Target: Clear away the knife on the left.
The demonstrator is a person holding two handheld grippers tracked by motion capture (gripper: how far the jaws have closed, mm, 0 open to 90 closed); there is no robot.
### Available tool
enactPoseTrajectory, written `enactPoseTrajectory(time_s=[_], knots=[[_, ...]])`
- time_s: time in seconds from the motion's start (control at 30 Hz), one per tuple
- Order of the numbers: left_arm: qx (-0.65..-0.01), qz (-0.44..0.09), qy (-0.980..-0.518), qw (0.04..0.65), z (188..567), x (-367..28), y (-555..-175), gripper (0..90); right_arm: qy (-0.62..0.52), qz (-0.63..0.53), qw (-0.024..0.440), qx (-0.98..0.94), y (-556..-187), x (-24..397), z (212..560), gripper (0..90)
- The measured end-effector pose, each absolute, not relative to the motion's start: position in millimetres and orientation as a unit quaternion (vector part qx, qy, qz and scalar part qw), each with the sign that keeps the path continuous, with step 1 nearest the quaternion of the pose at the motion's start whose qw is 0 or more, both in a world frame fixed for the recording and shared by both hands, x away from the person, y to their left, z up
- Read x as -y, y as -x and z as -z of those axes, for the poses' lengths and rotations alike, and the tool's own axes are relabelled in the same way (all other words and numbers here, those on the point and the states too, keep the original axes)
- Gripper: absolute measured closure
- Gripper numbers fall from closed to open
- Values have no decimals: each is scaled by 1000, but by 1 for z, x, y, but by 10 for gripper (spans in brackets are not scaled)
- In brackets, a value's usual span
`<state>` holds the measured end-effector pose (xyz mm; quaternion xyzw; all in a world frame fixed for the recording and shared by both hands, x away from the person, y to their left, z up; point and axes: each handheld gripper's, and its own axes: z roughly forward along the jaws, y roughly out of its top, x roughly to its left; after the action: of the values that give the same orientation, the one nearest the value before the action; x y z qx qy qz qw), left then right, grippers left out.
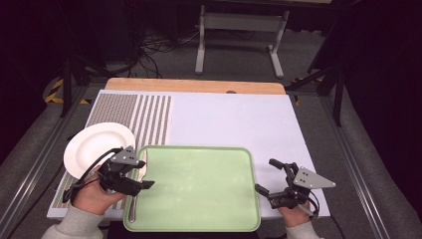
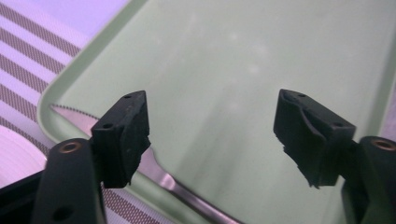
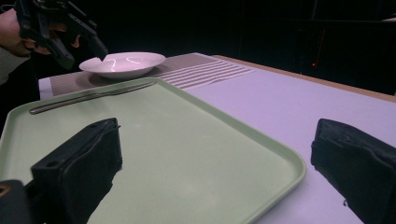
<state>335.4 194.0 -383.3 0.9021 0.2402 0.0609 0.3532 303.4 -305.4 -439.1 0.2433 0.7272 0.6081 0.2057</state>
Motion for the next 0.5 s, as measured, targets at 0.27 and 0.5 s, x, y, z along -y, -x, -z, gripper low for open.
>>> enactPoseTrajectory(time_s=[0.27,0.5], knots=[[-229,-106,-873,417,385,-206,-322,55,-243,-608,205,-727,-304,304,439,22],[-223,-106,-824,510,397,-227,-316,27,-243,-608,204,-727,-304,304,439,22]])
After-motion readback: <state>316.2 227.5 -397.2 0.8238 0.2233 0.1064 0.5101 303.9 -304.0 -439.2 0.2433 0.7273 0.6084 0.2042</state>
